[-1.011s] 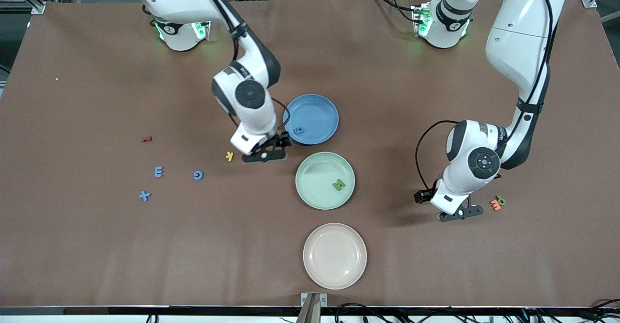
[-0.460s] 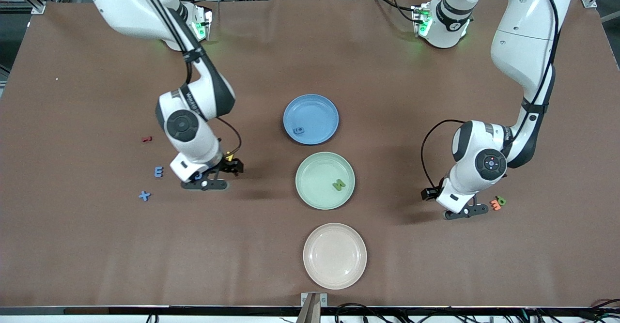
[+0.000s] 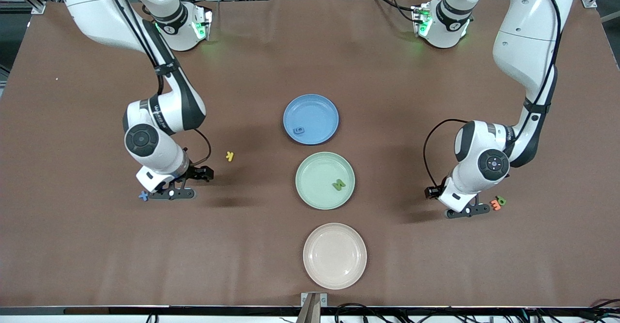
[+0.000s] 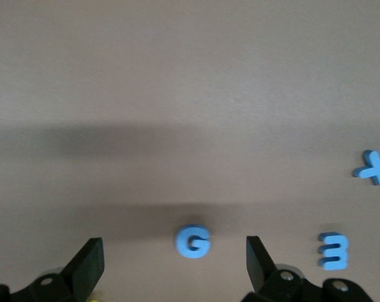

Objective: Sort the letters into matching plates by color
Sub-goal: 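Grasp the blue G with the right gripper while the left gripper grasps B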

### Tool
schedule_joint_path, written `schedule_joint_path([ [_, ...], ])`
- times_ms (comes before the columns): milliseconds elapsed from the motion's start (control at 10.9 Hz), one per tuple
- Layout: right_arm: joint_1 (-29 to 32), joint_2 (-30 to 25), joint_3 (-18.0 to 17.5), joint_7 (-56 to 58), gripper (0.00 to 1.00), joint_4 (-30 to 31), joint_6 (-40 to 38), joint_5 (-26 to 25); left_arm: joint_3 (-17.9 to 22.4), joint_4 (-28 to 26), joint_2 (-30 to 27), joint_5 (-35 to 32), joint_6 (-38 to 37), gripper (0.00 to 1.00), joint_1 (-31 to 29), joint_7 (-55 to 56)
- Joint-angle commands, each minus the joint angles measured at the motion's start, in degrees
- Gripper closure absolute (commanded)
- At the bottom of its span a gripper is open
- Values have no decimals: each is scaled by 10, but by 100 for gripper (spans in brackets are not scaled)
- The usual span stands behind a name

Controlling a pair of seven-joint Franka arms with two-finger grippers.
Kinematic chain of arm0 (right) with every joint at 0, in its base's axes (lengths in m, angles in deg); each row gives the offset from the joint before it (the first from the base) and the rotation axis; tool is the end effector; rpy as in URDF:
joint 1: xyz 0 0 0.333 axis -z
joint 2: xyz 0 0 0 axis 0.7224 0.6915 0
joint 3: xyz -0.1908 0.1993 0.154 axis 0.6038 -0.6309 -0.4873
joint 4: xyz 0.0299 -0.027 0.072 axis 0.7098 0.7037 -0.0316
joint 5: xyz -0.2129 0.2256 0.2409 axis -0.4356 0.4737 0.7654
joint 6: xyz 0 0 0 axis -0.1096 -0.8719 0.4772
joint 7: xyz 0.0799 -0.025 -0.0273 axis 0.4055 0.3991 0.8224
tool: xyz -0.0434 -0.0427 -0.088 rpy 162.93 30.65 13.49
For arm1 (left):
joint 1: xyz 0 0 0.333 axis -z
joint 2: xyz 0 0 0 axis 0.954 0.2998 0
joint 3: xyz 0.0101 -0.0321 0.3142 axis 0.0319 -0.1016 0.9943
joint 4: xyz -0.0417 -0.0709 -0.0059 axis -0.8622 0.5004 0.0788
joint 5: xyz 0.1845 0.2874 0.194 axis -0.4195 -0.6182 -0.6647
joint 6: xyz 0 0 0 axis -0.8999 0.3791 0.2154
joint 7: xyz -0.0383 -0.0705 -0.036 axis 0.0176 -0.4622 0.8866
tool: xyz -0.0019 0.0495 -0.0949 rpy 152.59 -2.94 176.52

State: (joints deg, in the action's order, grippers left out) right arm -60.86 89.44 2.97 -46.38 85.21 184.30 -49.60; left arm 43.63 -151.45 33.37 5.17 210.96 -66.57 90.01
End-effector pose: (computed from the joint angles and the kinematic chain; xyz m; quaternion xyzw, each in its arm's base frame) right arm 0.6243 0.1516 0.2524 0.9994 0.0112 0.0049 0.0320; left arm 0.6597 -0.1128 0.1854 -0.9975 -0.0705 -0.0075 0.0072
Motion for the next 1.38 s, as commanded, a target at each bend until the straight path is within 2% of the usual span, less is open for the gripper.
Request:
schedule_joint_path([
  [0, 34, -16, -10, 35, 0, 54, 51, 9, -3, -3, -3, -16, -3, 39, -4, -6],
  [184, 43, -11, -11, 38, 0, 83, 104, 8, -3, -4, -2, -16, -3, 42, -4, -6],
  [551, 42, -5, -12, 35, 0, 99, 130, 9, -3, -3, 2, -16, -2, 45, -4, -7],
  [643, 42, -2, -12, 32, 0, 109, 148, 9, -3, -3, 3, -16, -2, 50, -5, -7],
  [827, 41, 1, -12, 31, 0, 125, 166, 9, -3, -3, 3, -16, -2, 73, -4, -7],
  [1011, 40, 3, -15, 30, 0, 127, 167, 9, -3, -3, 3, -16, -2, 100, -4, -7],
  [1287, 38, 17, -17, 27, 0, 127, 182, 9, -3, 2, -2, -16, -2, 100, -3, -7],
])
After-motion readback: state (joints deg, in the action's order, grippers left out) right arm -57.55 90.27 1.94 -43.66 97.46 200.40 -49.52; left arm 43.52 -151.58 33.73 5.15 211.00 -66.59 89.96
